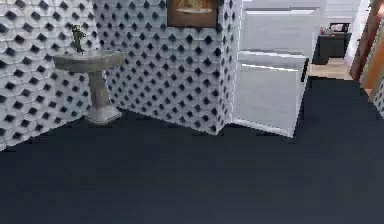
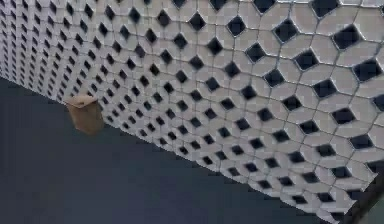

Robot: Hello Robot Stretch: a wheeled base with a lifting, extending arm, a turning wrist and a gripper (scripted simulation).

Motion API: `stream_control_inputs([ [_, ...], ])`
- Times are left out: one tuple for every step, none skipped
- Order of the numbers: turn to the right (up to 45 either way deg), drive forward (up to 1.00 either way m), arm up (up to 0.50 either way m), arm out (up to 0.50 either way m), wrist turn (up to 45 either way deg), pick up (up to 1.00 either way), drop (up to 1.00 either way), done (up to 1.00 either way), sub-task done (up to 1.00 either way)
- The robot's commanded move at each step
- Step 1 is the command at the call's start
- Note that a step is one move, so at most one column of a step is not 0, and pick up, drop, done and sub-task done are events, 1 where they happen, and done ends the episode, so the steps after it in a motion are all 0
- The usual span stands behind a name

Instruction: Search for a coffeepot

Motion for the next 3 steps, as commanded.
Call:
stream_control_inputs([
  [39.0, 0.0, 0.0, 0.0, 0.0, 0.0, 0.0, 0.0, 0.0],
  [0.0, 1.0, 0.0, 0.0, 0.0, 0.0, 0.0, 0.0, 0.0],
  [3.0, 0.0, 0.0, 0.0, 0.0, 0.0, 0.0, 0.0, 0.0],
])
